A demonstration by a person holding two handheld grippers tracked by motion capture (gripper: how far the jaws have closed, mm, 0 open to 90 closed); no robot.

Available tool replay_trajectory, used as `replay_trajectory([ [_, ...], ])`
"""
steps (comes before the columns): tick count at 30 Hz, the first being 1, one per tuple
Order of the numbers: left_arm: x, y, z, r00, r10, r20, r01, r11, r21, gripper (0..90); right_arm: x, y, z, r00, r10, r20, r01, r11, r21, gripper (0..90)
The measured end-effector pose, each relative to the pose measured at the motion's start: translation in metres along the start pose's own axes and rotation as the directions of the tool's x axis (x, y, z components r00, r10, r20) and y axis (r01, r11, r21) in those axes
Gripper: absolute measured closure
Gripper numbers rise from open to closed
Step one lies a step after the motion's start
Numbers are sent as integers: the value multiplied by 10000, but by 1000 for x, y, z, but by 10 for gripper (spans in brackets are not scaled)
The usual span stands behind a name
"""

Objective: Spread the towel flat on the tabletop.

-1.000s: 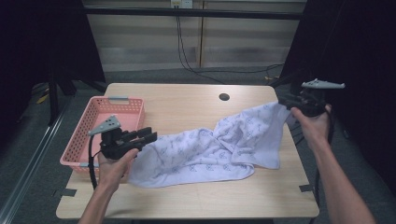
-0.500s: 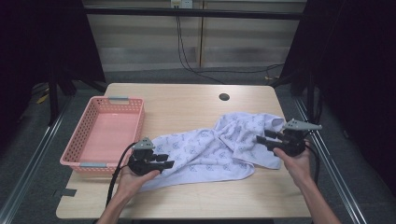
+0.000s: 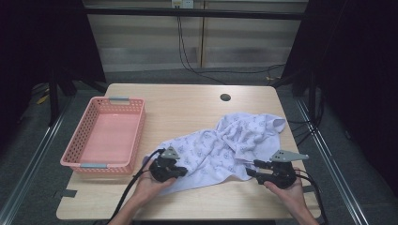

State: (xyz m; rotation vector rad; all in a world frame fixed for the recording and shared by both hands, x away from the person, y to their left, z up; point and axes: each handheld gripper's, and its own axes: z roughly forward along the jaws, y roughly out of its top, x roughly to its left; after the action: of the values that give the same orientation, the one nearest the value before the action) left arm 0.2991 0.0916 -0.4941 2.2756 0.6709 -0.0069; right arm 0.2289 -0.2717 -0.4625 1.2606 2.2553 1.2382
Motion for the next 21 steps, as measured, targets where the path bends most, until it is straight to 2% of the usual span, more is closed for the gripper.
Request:
replay_trajectory([
  [1, -5, 4, 6, 9998, -5, 176, 5, 10000, -34, 853, 2, -2, 1, 10000, 1, -23, -1, 10000, 93, 493],
  [2, -11, 8, 14, 9986, 22, 523, -17, 10000, -98, 851, 2, -4, 2, 10000, 38, -25, -37, 9999, 144, 493],
  [4, -19, 14, 23, 9984, -144, 549, 153, 9998, -156, 848, 8, -7, 5, 9998, 146, -136, -142, 9996, 259, 493],
  [6, -23, 19, 30, 9951, -347, 923, 366, 9991, -193, 843, 12, -11, 9, 9992, 79, -380, -62, 9990, 443, 492],
  [8, -33, 25, 36, 9934, -137, 1139, 149, 9998, -92, 832, 16, -11, 13, 9990, 23, -444, 4, 9983, 587, 487],
  [10, -35, 26, 34, 9851, -394, 1673, 385, 9992, 84, 762, 21, -6, 16, 9985, -146, -532, 167, 9991, 392, 470],
  [11, -36, 27, 30, 9843, -361, 1729, 378, 9993, -69, 743, 23, -5, 17, 9984, -103, -564, 123, 9993, 365, 461],
  [12, -35, 27, 21, 9822, -276, 1856, 348, 9988, -354, 741, 25, -4, 19, 9981, -127, -606, 150, 9991, 392, 453],
  [13, -33, 28, 11, 9795, -348, 1982, 511, 9957, -778, 728, 29, -3, 22, 9973, -293, -676, 323, 9985, 444, 449],
  [15, -21, 27, -15, 9757, -506, 2132, 845, 9846, -1530, 703, 38, -2, 29, 9951, -634, -764, 676, 9962, 544, 419],
  [16, -12, 25, -29, 9788, -509, 1985, 878, 9795, -1813, 704, 41, 0, 33, 9927, -891, -817, 946, 9934, 650, 412],
  [17, -4, 22, -38, 9819, -589, 1802, 955, 9748, -2018, 703, 45, 2, 38, 9903, -1209, -679, 1255, 9897, 682, 405],
  [20, 15, 13, -50, 9878, -1018, 1182, 1248, 9703, -2071, 697, 44, 8, 46, 9917, -1020, -786, 1064, 9929, 538, 378],
  [21, 19, 11, -49, 9883, -1074, 1082, 1274, 9717, -1988, 689, 43, 11, 50, 9927, -970, -712, 1006, 9937, 502, 370],
])
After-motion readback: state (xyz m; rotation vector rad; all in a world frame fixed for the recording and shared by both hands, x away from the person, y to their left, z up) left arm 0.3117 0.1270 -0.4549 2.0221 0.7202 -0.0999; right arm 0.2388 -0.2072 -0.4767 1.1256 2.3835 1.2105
